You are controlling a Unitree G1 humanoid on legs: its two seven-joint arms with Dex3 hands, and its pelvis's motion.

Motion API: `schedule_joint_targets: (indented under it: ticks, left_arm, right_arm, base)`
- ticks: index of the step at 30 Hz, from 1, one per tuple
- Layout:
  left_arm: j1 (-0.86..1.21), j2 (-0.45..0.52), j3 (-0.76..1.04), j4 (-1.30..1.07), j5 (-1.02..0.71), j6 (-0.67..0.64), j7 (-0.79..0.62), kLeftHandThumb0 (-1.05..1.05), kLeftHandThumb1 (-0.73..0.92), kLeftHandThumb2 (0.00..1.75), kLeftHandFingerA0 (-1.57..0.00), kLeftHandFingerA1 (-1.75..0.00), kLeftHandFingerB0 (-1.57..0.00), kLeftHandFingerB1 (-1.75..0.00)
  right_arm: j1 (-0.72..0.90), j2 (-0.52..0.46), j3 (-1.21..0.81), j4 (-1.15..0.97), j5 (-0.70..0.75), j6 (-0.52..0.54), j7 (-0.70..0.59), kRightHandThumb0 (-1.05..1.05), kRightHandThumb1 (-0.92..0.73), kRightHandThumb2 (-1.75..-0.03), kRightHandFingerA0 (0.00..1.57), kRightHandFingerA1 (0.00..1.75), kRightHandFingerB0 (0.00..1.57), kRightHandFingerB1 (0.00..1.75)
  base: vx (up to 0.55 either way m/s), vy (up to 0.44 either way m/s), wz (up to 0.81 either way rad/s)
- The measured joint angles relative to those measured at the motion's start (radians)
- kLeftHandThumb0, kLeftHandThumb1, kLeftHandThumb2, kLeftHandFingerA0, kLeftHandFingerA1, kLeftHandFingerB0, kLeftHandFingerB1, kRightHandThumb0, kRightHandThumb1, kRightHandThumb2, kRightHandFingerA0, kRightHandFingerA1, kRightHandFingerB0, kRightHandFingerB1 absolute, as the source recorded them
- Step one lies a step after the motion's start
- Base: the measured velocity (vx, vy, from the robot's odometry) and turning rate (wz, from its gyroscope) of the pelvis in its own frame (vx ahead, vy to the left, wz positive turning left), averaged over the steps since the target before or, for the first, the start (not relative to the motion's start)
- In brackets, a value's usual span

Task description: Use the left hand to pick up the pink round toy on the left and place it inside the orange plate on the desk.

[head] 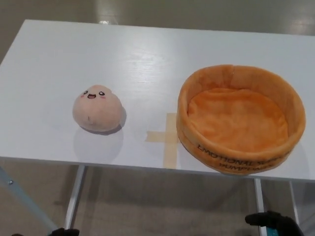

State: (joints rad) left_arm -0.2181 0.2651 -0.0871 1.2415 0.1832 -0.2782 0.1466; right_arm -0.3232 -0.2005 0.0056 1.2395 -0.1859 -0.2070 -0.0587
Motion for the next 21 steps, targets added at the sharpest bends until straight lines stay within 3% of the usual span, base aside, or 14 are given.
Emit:
schedule_joint_targets:
  ticks: [1, 8, 9, 11, 21]
  left_arm:
    - [0.001, -0.001, 0.001, 0.005, 0.001, -0.009, 0.001, -0.39, 0.50, 0.70, -0.32, -0.47, -0.33, -0.41]
    - [0.020, -0.002, 0.010, 0.019, 0.003, -0.066, 0.010, -0.40, 0.50, 0.68, -0.30, -0.45, -0.32, -0.39]
    - [0.021, -0.002, 0.010, 0.019, 0.003, -0.070, 0.011, -0.30, 0.54, 0.57, -0.31, -0.39, -0.33, -0.31]
    - [0.022, -0.003, 0.009, 0.021, 0.004, -0.081, 0.013, -0.38, 0.51, 0.66, -0.28, -0.43, -0.29, -0.36]
    - [0.031, 0.005, -0.019, 0.014, 0.016, -0.131, 0.006, -0.42, 0.49, 0.64, -0.18, -0.38, -0.18, -0.33]
  right_arm:
    - [0.001, 0.000, 0.001, 0.005, 0.000, -0.006, -0.003, -0.26, -0.57, -0.59, 0.49, 0.85, 0.42, 0.73]
    - [0.019, 0.001, 0.001, 0.023, -0.001, -0.048, -0.044, -0.28, -0.57, -0.56, 0.43, 0.82, 0.41, 0.73]
    - [0.019, 0.001, 0.000, 0.023, 0.000, -0.051, -0.046, -0.27, -0.58, -0.56, 0.42, 0.81, 0.40, 0.72]
    - [0.019, 0.001, -0.004, 0.024, 0.001, -0.057, -0.053, -0.26, -0.58, -0.57, 0.43, 0.82, 0.40, 0.71]
    - [0.018, 0.002, -0.005, 0.027, 0.000, -0.071, -0.069, -0.26, -0.57, -0.57, 0.49, 0.85, 0.43, 0.73]
  base:
    - [0.00, 0.000, 0.00]
    - [0.00, 0.000, 0.00]
    - [0.00, 0.000, 0.00]
    - [0.00, 0.000, 0.00]
    - [0.00, 0.000, 0.00]
